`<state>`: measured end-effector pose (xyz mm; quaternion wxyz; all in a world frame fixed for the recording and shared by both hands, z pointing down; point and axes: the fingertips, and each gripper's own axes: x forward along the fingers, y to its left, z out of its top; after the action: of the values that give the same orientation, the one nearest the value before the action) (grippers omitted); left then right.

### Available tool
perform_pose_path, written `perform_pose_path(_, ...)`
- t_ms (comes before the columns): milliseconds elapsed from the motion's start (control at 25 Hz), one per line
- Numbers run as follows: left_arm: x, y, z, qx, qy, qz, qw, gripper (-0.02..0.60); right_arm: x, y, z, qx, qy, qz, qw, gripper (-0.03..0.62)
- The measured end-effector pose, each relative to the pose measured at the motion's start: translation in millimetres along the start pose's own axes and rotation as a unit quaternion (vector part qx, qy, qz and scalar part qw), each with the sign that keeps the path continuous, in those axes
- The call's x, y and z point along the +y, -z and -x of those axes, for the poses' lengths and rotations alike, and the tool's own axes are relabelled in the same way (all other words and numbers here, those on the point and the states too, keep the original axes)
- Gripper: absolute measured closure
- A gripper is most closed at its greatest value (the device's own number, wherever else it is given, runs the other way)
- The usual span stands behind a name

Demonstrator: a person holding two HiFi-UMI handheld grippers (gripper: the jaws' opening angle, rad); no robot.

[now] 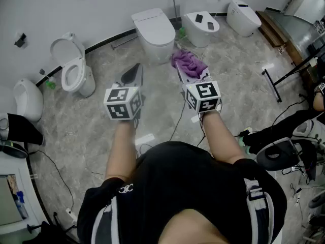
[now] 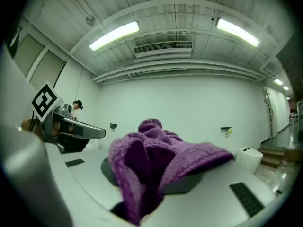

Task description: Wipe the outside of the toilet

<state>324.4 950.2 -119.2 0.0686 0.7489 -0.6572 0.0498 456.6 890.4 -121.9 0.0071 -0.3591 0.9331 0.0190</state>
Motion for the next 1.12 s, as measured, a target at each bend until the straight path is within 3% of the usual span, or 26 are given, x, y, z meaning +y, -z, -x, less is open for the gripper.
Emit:
perform_pose_path(680,2.0,1.7,5.2,0.008,0.006,-0.014,0.9998,0.574,3.5,5.7,7.7,0.006,0.017,-0.056,0.998,0.476)
perform_pose_path(960,29.9,13.3,12.6,0.022,0.019,-0.007,0.9996,0.574,35.3,6.3,-11.9,0.012,0.007,-0.044,0.999,0.476)
perform_pose_path(1120,41.5,15.2,12.7,0.027,0.045,-0.006,0.9986,0.574,45.9,8.6,-22.8,0.012,0.017,-0.048,0.999,0.476)
